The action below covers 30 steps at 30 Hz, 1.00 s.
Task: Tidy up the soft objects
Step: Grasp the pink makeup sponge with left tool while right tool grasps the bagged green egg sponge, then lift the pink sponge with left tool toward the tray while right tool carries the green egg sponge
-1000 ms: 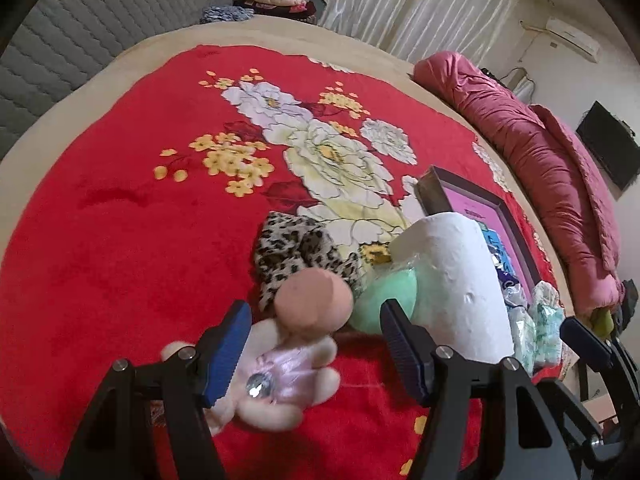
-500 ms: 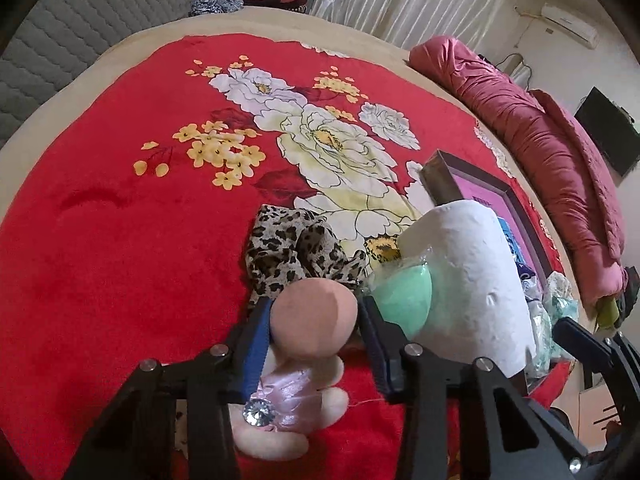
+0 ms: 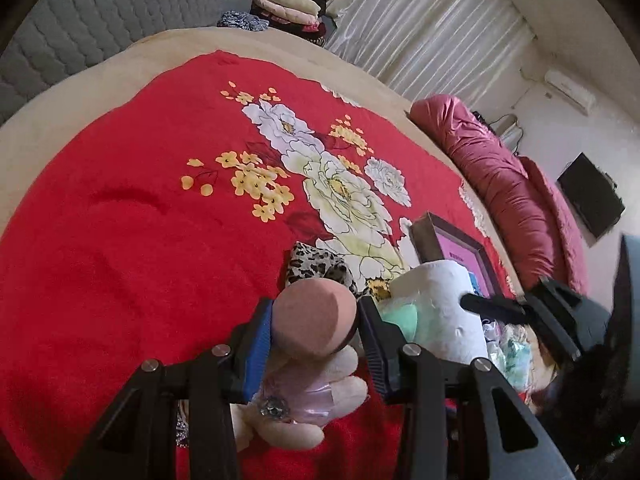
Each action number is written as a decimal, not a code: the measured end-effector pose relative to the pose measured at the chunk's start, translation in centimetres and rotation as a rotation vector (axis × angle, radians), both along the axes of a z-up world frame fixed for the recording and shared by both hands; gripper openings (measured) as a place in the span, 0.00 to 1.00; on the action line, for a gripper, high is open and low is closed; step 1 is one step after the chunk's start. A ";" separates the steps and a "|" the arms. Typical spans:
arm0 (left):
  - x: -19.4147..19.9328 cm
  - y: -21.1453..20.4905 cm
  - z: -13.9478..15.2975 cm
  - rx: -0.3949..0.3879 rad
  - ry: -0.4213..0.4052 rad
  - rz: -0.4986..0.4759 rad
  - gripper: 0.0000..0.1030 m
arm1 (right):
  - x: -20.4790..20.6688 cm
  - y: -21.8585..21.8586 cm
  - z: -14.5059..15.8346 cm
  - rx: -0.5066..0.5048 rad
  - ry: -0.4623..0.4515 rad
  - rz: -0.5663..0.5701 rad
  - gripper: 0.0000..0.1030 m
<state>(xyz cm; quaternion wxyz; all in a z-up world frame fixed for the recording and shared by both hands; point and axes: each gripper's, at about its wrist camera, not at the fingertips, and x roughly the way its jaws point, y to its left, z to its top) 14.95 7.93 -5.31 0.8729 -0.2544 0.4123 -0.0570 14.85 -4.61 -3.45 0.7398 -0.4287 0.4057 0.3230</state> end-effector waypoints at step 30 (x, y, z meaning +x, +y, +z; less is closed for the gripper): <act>1.5 3.1 -4.5 -0.321 -0.007 0.050 0.41 | 0.4 -0.3 -1.2 0.019 0.164 0.064 0.49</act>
